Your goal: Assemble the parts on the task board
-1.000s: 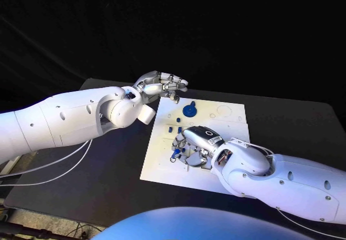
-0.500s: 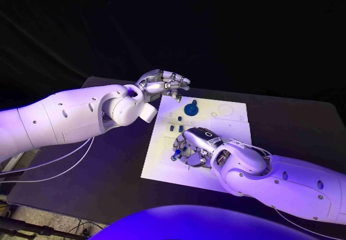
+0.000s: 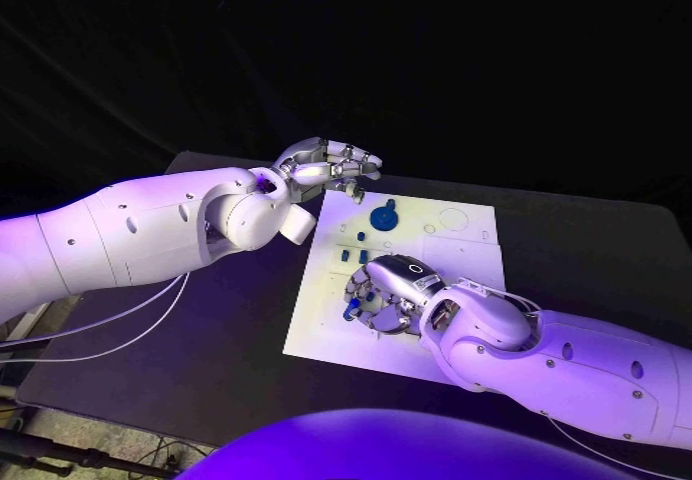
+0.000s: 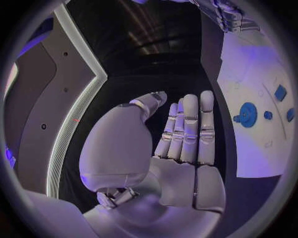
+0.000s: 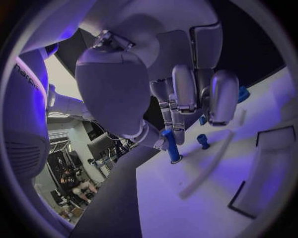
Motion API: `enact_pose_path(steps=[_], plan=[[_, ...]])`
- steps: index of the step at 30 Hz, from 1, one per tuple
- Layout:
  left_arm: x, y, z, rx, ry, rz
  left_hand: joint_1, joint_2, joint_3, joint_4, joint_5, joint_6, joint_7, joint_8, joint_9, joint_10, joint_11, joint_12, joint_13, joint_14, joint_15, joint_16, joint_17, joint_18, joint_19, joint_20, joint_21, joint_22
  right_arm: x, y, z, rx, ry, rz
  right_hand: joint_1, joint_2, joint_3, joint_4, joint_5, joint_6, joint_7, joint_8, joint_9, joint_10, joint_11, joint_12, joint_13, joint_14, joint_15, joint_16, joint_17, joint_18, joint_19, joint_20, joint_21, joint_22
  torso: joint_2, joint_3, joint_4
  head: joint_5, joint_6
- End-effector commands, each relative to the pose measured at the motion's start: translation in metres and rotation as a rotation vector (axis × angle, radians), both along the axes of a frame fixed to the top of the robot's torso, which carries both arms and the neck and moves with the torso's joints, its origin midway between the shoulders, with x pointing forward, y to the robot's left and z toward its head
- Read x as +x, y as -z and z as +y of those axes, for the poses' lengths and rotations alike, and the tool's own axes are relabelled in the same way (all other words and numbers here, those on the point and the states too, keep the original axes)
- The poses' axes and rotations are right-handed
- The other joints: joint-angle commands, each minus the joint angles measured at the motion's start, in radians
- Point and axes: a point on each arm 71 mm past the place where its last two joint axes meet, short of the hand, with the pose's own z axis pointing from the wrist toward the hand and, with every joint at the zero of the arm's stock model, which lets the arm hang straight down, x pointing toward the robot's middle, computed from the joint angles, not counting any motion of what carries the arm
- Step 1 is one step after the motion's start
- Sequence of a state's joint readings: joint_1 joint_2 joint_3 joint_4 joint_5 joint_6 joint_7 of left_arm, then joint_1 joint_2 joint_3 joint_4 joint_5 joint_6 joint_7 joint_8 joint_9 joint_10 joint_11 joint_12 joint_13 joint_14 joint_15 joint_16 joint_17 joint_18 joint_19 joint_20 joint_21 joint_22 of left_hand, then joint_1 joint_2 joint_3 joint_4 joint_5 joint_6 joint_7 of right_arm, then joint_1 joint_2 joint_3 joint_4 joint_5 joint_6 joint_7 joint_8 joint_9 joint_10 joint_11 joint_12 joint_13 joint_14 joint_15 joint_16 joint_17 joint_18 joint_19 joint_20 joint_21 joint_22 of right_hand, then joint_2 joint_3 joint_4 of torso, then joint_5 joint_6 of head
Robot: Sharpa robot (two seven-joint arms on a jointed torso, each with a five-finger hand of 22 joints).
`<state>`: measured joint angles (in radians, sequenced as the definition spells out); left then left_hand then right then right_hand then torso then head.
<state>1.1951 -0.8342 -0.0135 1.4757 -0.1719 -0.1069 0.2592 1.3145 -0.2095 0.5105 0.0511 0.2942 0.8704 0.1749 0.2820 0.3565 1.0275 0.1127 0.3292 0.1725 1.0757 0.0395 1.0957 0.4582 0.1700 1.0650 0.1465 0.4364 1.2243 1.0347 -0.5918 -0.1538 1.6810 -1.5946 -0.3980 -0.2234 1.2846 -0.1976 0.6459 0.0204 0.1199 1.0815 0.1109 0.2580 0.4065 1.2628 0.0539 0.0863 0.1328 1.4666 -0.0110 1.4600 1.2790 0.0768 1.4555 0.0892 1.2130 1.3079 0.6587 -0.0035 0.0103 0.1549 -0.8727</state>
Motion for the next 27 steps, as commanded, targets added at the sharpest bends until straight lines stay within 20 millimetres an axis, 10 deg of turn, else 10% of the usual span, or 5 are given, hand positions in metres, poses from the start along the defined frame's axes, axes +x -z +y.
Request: enact_pose_path(steps=[1,27], plan=[[-0.0009,-0.0009,-0.0020,-0.013,0.015,0.002,-0.008,0.005,0.004,-0.003,0.000,-0.010,0.000,0.002,0.001,-0.005,0.000,0.004,-0.001,-0.007,0.000,-0.002,-0.001,0.009,0.003,-0.003,-0.004,-0.001,-0.0029,0.0012,0.0019,-0.016,-0.024,0.001,0.002,0.005,0.002,-0.002,0.006,0.008,0.001,0.003,0.015,0.005,0.001,-0.003,0.002,0.046,-0.009,0.001,-0.001,-0.004,-0.003,-0.005,-0.006,0.166,-0.001,-0.0002,0.0001,0.001,0.000],[-0.0013,-0.0009,-0.0018,-0.012,0.017,0.005,-0.008,0.005,0.004,-0.003,0.000,-0.010,0.000,0.002,0.001,-0.005,0.000,0.004,-0.001,-0.007,0.000,-0.002,-0.001,0.009,0.003,-0.003,-0.004,-0.001,-0.0025,0.0057,0.0047,-0.102,-0.039,-0.045,-0.001,0.001,0.001,-0.005,0.007,-0.002,0.004,0.002,0.018,0.000,0.004,-0.010,0.002,0.045,-0.007,-0.001,-0.005,-0.004,-0.005,-0.004,-0.010,0.165,0.000,0.0000,-0.0002,0.000,0.000]])
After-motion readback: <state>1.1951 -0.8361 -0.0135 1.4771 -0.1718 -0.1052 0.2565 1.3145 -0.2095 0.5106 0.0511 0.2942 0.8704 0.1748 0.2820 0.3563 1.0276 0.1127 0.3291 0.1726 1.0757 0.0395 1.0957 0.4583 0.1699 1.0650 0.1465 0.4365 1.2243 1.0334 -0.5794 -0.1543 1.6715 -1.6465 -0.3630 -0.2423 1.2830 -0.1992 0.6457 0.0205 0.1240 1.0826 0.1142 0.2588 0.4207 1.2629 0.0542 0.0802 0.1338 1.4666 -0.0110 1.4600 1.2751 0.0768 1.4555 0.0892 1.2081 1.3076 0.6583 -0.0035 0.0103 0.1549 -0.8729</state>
